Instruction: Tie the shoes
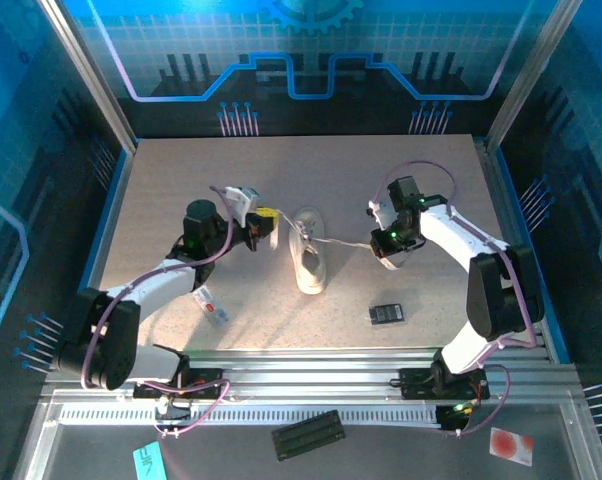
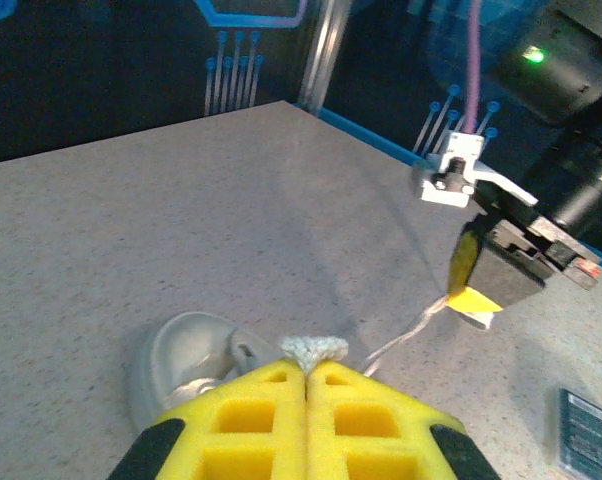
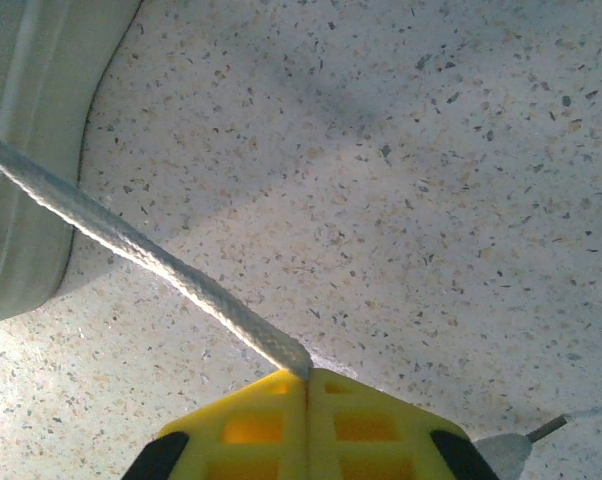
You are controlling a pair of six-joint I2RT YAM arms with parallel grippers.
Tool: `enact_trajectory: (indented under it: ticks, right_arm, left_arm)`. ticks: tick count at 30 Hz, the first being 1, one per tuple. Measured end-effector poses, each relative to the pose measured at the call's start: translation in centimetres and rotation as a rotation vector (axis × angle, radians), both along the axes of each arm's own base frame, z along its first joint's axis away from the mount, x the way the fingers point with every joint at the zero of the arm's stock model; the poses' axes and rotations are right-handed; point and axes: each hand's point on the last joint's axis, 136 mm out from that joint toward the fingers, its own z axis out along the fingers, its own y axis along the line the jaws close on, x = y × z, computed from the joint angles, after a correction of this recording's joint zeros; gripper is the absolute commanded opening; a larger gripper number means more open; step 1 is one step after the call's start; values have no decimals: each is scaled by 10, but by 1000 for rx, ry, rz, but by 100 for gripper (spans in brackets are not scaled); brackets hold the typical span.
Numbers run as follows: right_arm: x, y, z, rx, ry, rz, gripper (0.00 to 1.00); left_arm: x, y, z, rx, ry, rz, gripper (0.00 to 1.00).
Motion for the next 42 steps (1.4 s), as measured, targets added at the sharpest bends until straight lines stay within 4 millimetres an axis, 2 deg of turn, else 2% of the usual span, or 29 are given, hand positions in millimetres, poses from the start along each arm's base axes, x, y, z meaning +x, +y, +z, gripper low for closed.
enact_trajectory:
  ticks: [1, 5, 7, 10, 13, 16, 18, 21, 25, 28, 32, 36, 40, 42]
  right_arm:
    - [0, 1, 1, 4, -1, 1, 1]
    - [2, 8, 5, 26, -17, 30, 36]
    - [2, 16, 11, 38, -49, 64, 46]
    - [4, 39, 31, 73, -149, 142, 51]
    - [6, 69, 57, 134, -271, 225, 52]
    - [11, 103, 79, 238, -398, 301, 51]
    - [12, 123, 85, 301, -459, 349, 51]
    - [16, 153, 84, 376, -507, 418, 50]
    - [17, 184, 68, 438, -520, 494, 48]
    - [18, 196, 60, 457, -522, 530, 42]
    - [27, 207, 67, 471, -564, 553, 27]
    - [36, 211, 75, 478, -605, 556, 12]
    - [39, 214, 78, 479, -629, 549, 2]
    - [39, 215, 78, 479, -631, 545, 0]
  left_arm:
    - [-2, -4, -1, -2, -1, -14, 0]
    - [-6, -12, -5, -2, 10, -48, 0]
    - [-6, -13, -6, -1, 18, -52, 0]
    - [-6, -15, -5, 0, 32, -67, 0]
    - [-6, -17, 1, -5, 33, -87, 0]
    - [-6, -18, 6, -10, 39, -107, 0]
    - [-7, -17, 6, -13, 53, -117, 0]
    - [-7, -14, 6, -19, 80, -128, 0]
    - [-9, -14, 5, -29, 120, -144, 0]
    - [-11, -15, 7, -33, 132, -159, 0]
    - [-13, -15, 8, -35, 146, -172, 0]
    - [-15, -15, 5, -35, 163, -180, 0]
    - [-16, -14, 1, -31, 188, -182, 0]
    - [-17, -12, -2, -28, 199, -179, 0]
